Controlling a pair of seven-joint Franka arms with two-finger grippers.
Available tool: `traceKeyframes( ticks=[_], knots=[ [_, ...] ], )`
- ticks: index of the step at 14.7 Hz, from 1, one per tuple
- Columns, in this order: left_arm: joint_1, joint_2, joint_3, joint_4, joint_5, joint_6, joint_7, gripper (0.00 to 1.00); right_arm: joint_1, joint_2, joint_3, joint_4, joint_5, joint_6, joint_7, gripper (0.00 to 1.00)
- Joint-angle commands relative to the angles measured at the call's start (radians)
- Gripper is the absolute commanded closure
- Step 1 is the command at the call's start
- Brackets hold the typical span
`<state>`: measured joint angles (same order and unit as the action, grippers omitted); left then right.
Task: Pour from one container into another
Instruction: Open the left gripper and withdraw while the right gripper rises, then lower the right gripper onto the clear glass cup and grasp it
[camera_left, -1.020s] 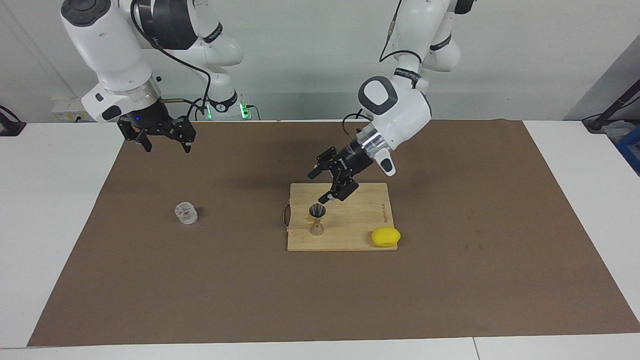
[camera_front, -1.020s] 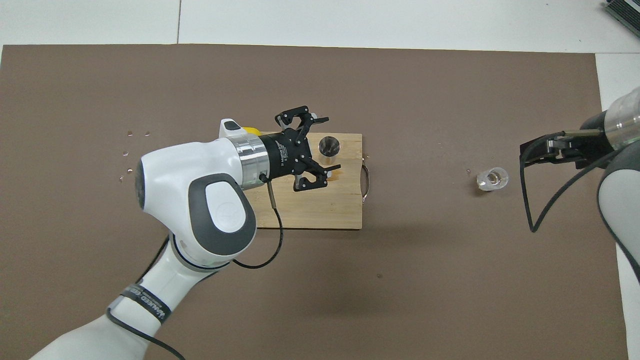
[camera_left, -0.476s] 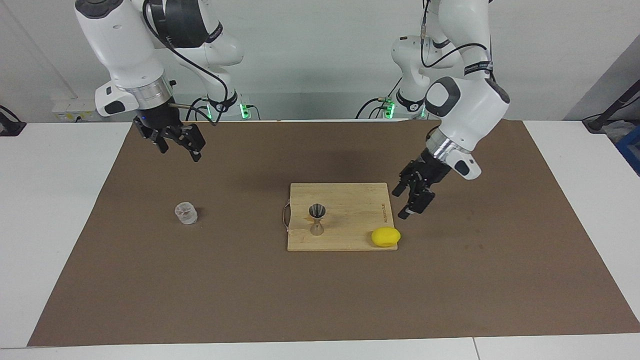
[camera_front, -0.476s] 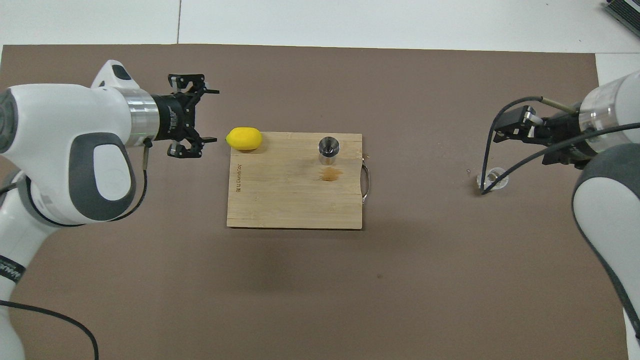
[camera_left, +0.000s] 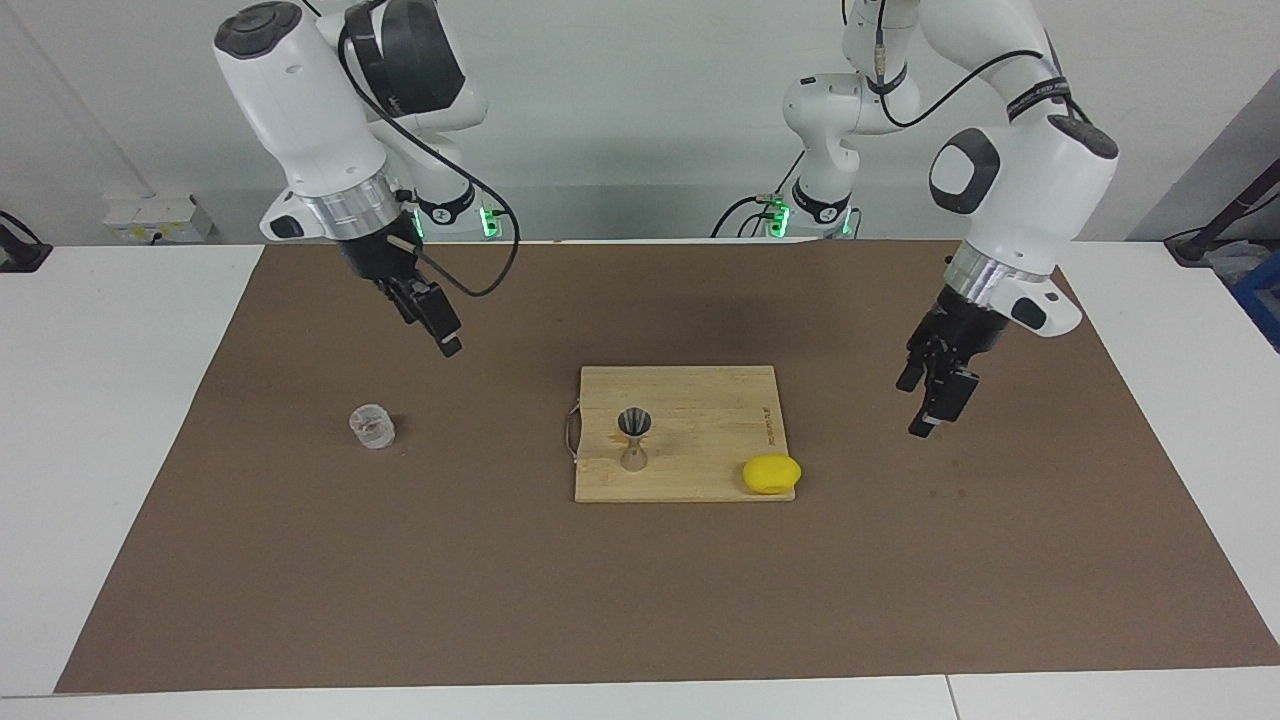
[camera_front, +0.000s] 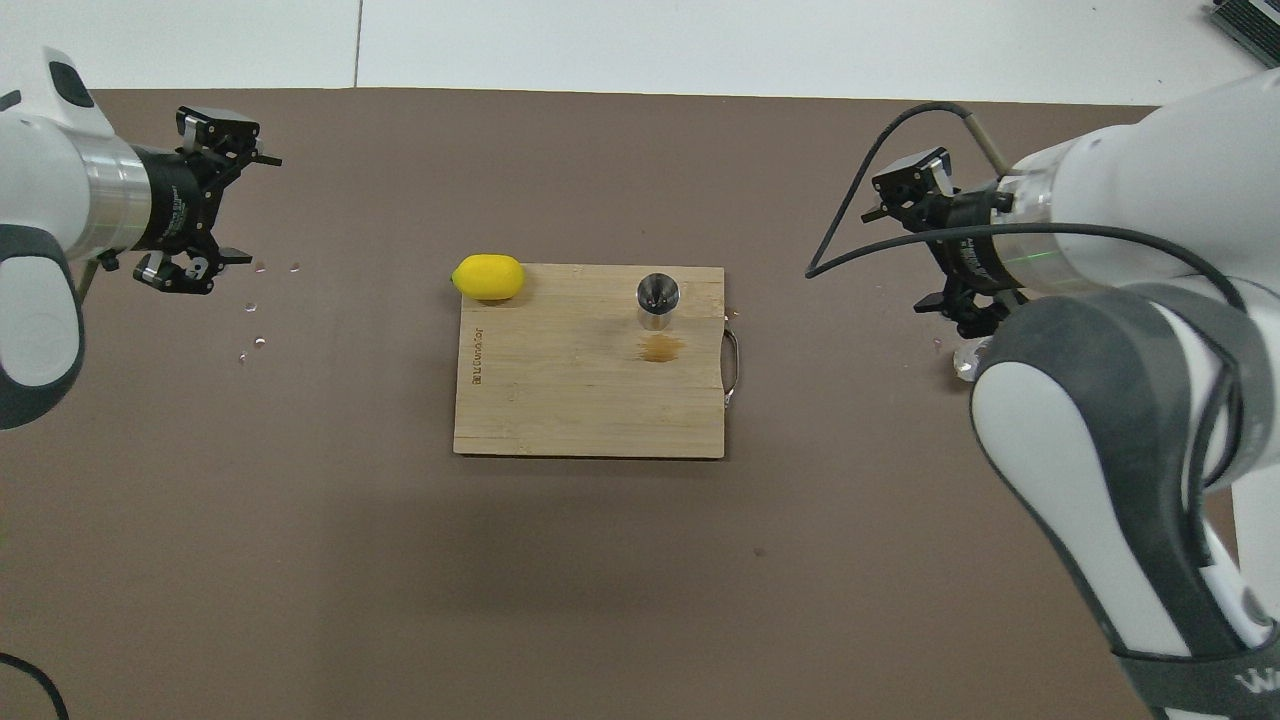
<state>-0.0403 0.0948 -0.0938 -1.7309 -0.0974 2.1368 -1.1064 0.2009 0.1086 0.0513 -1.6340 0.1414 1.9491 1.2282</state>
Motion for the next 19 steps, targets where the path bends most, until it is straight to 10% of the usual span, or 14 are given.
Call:
traceKeyframes(
  ticks=[1, 11, 19],
  knots=[
    [0.007, -0.016, -0.007, 0.034, 0.080, -0.101, 0.197, 0.00, 0.025, 0.037, -0.002, 0.040, 0.015, 0.005, 0.083, 0.04],
    [0.071, -0.075, -0.007, 0.020, 0.079, -0.331, 1.009, 0.00, -0.280, -0.033, -0.010, -0.167, 0.093, -0.088, -0.033, 0.00],
    [0.027, -0.161, 0.000, 0.008, 0.088, -0.554, 1.111, 0.00, -0.521, 0.160, -0.008, -0.187, 0.297, -0.110, -0.320, 0.00]
  ],
)
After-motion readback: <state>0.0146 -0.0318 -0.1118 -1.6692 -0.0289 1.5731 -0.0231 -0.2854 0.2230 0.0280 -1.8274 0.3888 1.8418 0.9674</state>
